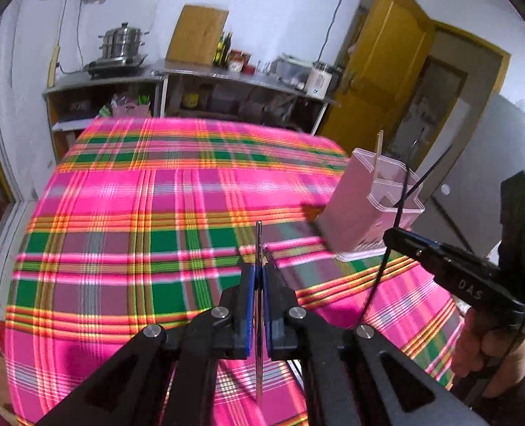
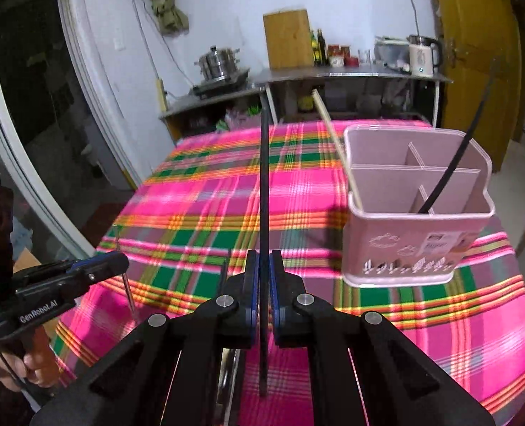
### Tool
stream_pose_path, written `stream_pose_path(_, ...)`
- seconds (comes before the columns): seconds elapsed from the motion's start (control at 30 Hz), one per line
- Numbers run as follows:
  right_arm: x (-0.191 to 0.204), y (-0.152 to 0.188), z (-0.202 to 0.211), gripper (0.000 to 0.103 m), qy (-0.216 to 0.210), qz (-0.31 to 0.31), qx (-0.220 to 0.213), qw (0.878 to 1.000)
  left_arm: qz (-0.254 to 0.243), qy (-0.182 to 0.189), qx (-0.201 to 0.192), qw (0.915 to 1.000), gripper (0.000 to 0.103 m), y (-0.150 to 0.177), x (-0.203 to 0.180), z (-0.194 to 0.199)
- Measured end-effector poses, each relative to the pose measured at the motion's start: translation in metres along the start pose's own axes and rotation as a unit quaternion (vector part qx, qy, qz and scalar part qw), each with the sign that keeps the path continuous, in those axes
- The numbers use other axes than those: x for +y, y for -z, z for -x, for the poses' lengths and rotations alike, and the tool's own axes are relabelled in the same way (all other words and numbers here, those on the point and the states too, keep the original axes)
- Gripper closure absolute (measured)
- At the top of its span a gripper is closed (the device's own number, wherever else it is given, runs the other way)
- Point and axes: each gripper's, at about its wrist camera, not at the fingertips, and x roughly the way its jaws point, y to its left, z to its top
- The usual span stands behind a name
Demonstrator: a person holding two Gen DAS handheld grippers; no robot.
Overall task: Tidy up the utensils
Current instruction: 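Lift and carry both held chopsticks over the pink utensil holder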
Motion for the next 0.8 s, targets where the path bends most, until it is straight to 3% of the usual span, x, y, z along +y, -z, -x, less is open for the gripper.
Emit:
stream_pose_path(0.33, 0.002, -0.009, 0.037, 0.097, 0.002, -0.004, -0.036, 0.999, -0.021, 0.036, -0.034, 0.9985, 0.099, -0.020, -0.024, 0.034)
stream_pose_path(0.8, -0.009, -0.006, 0.057, 0.097, 0.014, -0.011, -0.050, 0.999, -0.023, 0.074, -0.022, 0.9967, 0.099, -0.020, -0.047, 0.031)
